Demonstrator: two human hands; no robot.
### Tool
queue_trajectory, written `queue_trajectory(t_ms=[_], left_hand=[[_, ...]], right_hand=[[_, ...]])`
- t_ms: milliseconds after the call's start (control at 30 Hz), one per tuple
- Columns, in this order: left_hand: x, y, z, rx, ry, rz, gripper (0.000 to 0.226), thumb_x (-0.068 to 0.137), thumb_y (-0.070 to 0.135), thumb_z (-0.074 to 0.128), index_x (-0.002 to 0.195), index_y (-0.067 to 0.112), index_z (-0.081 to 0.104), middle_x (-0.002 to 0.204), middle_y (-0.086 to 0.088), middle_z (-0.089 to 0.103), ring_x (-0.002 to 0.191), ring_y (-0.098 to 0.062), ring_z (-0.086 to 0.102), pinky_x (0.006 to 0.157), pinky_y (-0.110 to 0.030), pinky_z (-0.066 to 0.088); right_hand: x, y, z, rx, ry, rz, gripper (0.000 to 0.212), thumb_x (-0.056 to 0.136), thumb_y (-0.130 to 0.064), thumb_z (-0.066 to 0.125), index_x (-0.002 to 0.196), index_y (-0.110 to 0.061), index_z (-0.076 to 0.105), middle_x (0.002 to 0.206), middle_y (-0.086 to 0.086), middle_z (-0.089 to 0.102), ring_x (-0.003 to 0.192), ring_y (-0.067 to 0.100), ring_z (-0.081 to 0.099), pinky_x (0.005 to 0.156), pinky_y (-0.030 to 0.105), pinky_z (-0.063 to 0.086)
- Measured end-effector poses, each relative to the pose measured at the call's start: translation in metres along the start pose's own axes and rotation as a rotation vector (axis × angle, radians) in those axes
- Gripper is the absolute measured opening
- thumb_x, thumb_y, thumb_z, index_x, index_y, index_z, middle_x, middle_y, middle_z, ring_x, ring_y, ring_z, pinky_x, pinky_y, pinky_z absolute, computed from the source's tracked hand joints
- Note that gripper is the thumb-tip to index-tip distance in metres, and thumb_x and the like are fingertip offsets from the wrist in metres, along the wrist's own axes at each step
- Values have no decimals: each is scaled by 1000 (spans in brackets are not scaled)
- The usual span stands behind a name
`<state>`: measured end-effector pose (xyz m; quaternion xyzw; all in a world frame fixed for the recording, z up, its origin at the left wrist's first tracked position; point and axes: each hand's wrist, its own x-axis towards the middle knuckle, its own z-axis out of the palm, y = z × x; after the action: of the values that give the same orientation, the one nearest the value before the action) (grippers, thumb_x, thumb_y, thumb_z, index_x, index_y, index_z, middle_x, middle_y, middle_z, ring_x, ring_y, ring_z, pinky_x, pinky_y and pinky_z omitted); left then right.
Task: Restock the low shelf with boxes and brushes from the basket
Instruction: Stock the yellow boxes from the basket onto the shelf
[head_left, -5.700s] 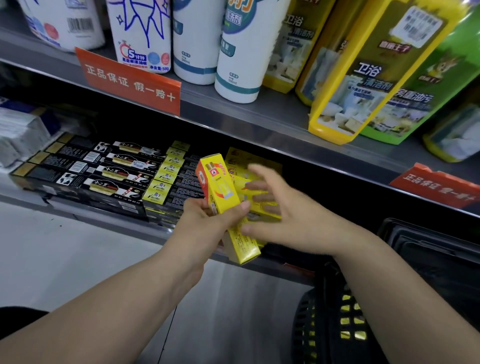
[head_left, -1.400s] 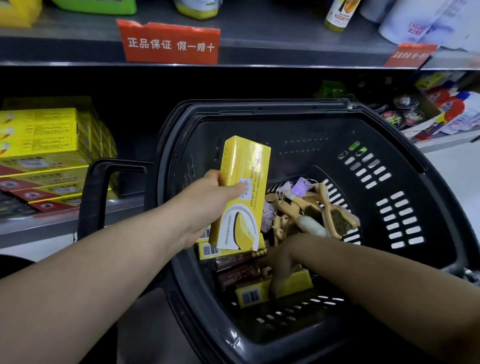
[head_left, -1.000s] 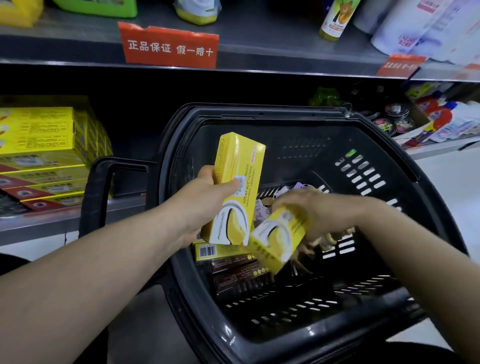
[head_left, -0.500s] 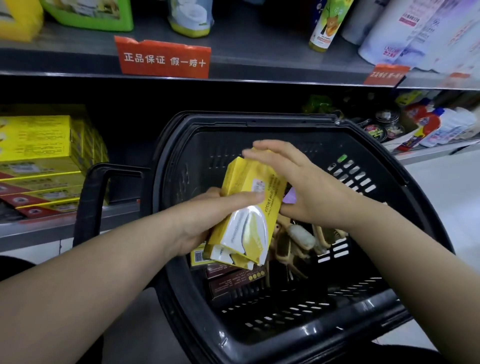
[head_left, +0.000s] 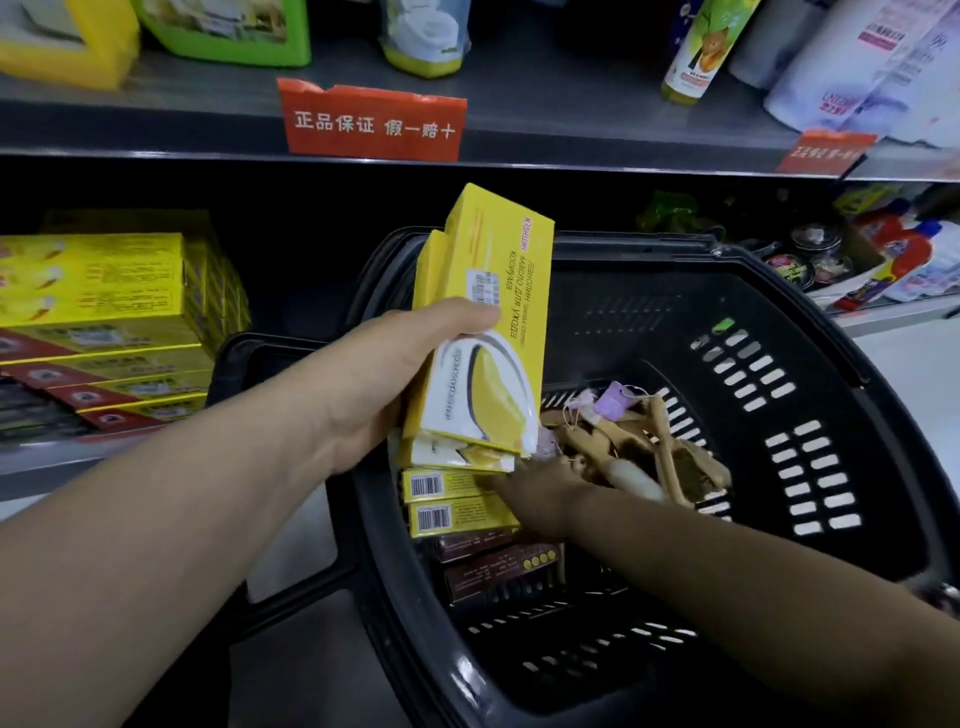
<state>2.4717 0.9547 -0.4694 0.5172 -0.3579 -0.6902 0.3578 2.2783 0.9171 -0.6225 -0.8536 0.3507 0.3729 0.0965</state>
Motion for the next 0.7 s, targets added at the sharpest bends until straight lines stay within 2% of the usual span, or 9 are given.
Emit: queue_trajectory(t_ms=[67, 133, 233, 300, 367, 467, 533, 633, 700], left_hand=[[-4, 0, -2, -6, -2, 4, 36, 57, 48, 65, 81, 24, 76, 86, -1, 75, 73, -16, 71, 74, -31, 54], [-6, 0, -5, -3, -14, 12, 35, 58, 47, 65, 84, 26, 76, 85, 0, 75, 75, -15, 71, 75, -31, 54], [-9, 1, -7, 1, -47, 16, 33, 61, 45, 64, 87, 27, 75, 87, 1, 75, 78, -15, 71, 76, -31, 55], [-10, 1, -8, -8, -50, 2, 38, 61, 44, 65, 89, 22, 76, 89, -1, 75, 79, -17, 72, 77, -32, 55], [-13, 1, -8, -17, -46, -9, 38, 59, 44, 66, 88, 21, 75, 89, -1, 76, 79, -17, 72, 74, -31, 55], [-16, 2, -9, -22, -44, -15, 34, 61, 48, 65, 86, 27, 76, 87, 3, 76, 78, -13, 72, 71, -29, 53], [-18, 3, -9, -44, -49, -13, 37, 62, 50, 64, 90, 29, 76, 91, 5, 76, 82, -11, 72, 73, -30, 52], [-18, 4, -12, -103, -67, 5, 49, 61, 54, 64, 103, 30, 71, 100, 5, 74, 91, -14, 71, 84, -35, 52], [-22, 6, -14, -159, -46, 7, 53, 64, 55, 63, 110, 30, 68, 103, 3, 74, 92, -16, 71, 85, -37, 52]], right_hand=[[7, -8, 6, -173, 116, -38, 56, 93, -9, 46, 144, -14, 24, 133, 20, 43, 112, 36, 51, 72, 38, 40], [10, -11, 11, -307, 107, -109, 52, 95, -8, 41, 144, -9, 24, 137, 23, 40, 118, 38, 47, 84, 44, 44], [3, -11, 8, -167, 66, -123, 46, 98, -13, 42, 141, -5, 32, 141, 24, 38, 127, 38, 41, 99, 50, 38], [-5, -6, 0, -133, 64, -97, 49, 90, -15, 56, 135, -9, 38, 135, 18, 46, 121, 35, 48, 92, 42, 46], [-17, 10, -15, 49, 85, -18, 49, 84, -25, 65, 128, -13, 46, 126, 13, 54, 114, 30, 53, 84, 31, 44], [-53, 49, -50, 389, 336, 78, 50, 81, -30, 69, 127, -20, 52, 117, 0, 51, 109, 20, 53, 85, 22, 41], [-86, 74, -74, 582, 584, 147, 44, 81, -25, 71, 121, -28, 53, 108, -6, 49, 102, 16, 53, 79, 17, 40], [-127, 89, -95, 787, 1019, 168, 44, 80, -12, 71, 111, -31, 47, 111, 1, 52, 101, 16, 52, 86, 27, 42], [-141, 80, -100, 837, 1200, 127, 46, 81, -7, 70, 114, -26, 44, 114, 1, 50, 106, 18, 51, 89, 38, 46]])
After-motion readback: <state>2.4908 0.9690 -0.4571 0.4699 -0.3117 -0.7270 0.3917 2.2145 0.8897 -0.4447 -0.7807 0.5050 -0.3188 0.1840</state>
